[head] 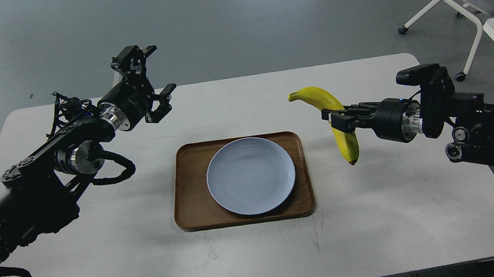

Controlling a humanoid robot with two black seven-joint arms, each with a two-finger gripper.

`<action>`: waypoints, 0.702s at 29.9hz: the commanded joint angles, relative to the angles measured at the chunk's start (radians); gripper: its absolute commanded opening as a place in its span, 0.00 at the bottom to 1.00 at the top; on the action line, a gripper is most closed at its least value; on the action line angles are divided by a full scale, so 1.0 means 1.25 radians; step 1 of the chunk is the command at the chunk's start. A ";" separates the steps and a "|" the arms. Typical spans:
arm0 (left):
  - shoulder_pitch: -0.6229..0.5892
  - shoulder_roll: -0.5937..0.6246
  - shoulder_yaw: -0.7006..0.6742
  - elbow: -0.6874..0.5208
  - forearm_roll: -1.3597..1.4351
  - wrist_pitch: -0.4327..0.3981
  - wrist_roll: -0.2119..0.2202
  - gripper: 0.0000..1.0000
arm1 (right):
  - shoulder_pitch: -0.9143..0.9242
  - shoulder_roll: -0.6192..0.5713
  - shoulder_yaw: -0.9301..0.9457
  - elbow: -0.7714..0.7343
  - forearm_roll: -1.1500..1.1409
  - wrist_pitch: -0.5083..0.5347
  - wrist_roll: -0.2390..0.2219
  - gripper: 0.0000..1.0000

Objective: Place banana on plate with both arms
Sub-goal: 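Lift the banana with the right gripper and lower it onto the plate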

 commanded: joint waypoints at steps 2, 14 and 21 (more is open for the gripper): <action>-0.001 0.003 -0.004 0.000 -0.002 -0.005 0.001 0.98 | 0.088 0.125 -0.107 -0.074 -0.015 0.001 0.044 0.00; 0.000 0.004 -0.004 0.000 -0.002 -0.005 0.001 0.98 | 0.066 0.383 -0.217 -0.251 -0.015 0.000 0.068 0.00; 0.000 0.004 -0.005 0.000 -0.002 -0.003 0.000 0.98 | 0.028 0.404 -0.220 -0.288 -0.015 0.000 0.067 0.13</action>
